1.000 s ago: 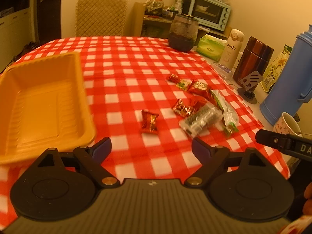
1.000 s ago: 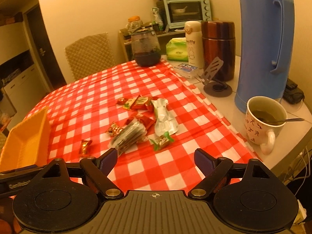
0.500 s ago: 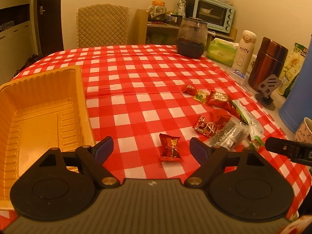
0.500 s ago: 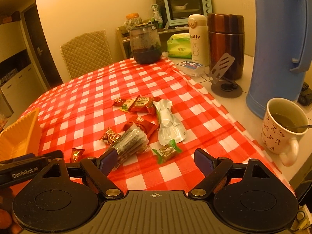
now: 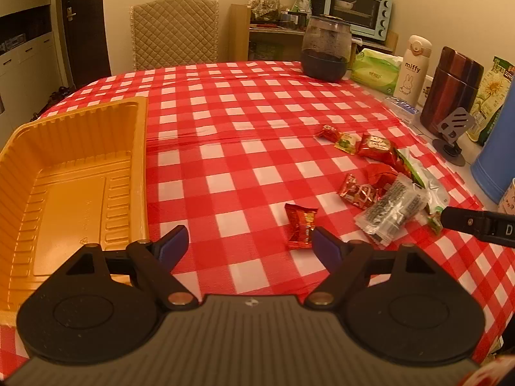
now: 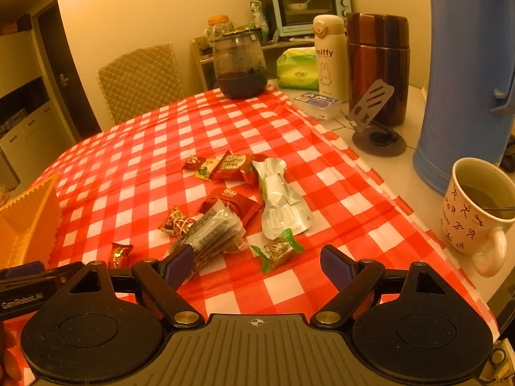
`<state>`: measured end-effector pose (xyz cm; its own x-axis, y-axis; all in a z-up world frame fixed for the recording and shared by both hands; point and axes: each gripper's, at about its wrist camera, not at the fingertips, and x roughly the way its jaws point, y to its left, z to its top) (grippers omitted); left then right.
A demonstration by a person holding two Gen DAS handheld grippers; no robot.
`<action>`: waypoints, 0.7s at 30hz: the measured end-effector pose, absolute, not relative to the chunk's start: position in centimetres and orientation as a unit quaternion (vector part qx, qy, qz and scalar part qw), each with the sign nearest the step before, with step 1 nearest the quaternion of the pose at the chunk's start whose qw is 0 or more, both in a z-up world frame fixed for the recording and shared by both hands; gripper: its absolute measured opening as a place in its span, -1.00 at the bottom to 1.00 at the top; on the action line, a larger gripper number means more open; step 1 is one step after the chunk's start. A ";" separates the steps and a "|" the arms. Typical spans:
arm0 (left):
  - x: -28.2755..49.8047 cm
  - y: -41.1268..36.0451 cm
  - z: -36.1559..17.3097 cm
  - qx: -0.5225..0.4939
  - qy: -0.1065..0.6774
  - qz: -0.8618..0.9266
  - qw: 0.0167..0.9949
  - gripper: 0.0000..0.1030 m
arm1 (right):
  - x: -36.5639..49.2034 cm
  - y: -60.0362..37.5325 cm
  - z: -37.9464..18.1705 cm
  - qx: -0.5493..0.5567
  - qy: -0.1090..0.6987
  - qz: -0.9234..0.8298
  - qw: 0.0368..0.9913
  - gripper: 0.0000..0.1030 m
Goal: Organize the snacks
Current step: 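Reach the left gripper to the red candy packet while the right gripper reaches the green-tipped wrapped candy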
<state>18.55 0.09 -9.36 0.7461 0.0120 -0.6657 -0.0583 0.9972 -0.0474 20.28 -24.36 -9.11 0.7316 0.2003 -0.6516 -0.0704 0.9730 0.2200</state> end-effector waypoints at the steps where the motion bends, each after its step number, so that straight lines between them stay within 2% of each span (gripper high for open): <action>1: 18.8 -0.1 -9.3 -0.029 0.356 0.015 0.934 0.58 | 20.4 -24.3 -9.2 0.090 0.360 0.074 0.926 0.67; 7: 21.0 -2.3 -10.3 -0.030 0.360 -0.025 0.932 0.56 | 21.3 -24.2 -9.5 0.085 0.362 0.070 0.926 0.67; 10: 22.3 -3.0 -11.3 -0.028 0.369 -0.034 0.928 0.32 | 21.6 -24.5 -9.8 0.083 0.366 0.062 0.925 0.67; 14: 23.5 -3.9 -12.6 -0.008 0.382 -0.040 0.923 -0.19 | 21.9 -24.6 -10.0 0.080 0.369 0.058 0.924 0.67; 16: 23.5 -4.1 -12.7 0.009 0.378 -0.039 0.925 -0.32 | 22.0 -24.5 -10.1 0.077 0.370 0.060 0.924 0.63; 17: 23.4 -3.9 -12.6 0.008 0.379 -0.039 0.925 -0.52 | 22.2 -24.4 -10.2 0.075 0.370 0.062 0.924 0.57; 18: 23.3 -3.7 -12.5 0.004 0.380 -0.040 0.924 -0.59 | 22.3 -24.3 -10.2 0.074 0.371 0.065 0.924 0.51; 21: 22.6 -3.0 -12.0 -0.006 0.379 -0.046 0.924 -0.61 | 22.6 -23.9 -10.6 0.062 0.377 0.068 0.922 0.39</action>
